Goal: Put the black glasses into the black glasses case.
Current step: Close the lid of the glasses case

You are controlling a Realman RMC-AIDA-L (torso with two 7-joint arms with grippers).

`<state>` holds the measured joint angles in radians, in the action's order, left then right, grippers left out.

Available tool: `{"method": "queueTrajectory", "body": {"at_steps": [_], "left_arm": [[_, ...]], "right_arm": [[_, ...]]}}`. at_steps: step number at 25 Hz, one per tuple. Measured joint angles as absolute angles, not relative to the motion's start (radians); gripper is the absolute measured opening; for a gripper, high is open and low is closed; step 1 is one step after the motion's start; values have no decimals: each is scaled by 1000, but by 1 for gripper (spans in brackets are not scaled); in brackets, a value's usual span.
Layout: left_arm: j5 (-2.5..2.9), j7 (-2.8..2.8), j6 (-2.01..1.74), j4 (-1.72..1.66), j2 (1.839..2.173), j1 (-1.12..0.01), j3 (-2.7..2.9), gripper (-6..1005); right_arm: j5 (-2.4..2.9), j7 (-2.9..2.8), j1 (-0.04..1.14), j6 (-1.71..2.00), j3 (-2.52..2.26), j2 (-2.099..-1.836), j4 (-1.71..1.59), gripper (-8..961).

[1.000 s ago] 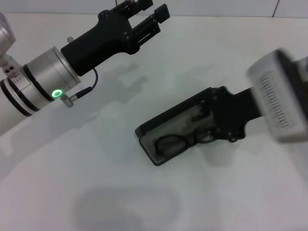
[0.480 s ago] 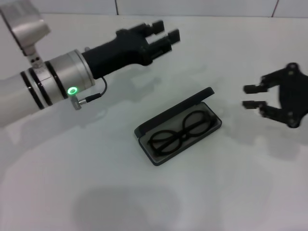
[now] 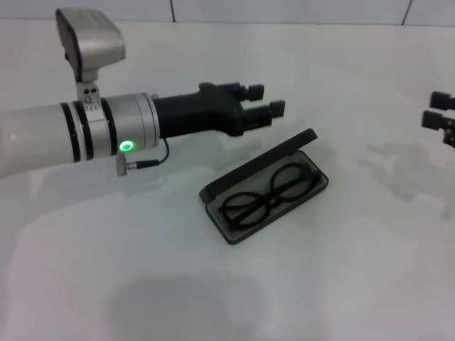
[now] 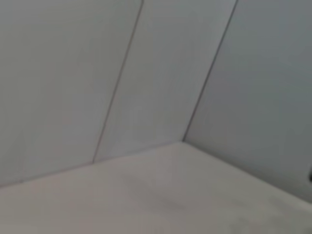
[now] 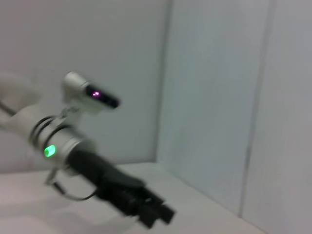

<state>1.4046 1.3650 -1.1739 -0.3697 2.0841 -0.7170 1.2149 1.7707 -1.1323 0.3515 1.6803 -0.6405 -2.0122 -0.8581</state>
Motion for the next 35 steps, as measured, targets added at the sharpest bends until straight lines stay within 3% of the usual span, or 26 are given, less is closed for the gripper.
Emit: {"method": "queueTrajectory", "body": {"at_steps": [5, 16, 35], "left_arm": [[1452, 1386, -1160, -372, 2086, -711, 1215, 565], [1534, 1406, -1107, -367, 2092, -703, 1245, 565], [1285, 1166, -1167, -455, 2096, -583, 1444, 546]], "right_arm": [[1770, -1139, 338, 1680, -575, -2011, -804, 336], [1774, -1134, 327, 1703, -586, -2014, -800, 551], [1778, -1131, 333, 1749, -602, -2014, -783, 553]]}}
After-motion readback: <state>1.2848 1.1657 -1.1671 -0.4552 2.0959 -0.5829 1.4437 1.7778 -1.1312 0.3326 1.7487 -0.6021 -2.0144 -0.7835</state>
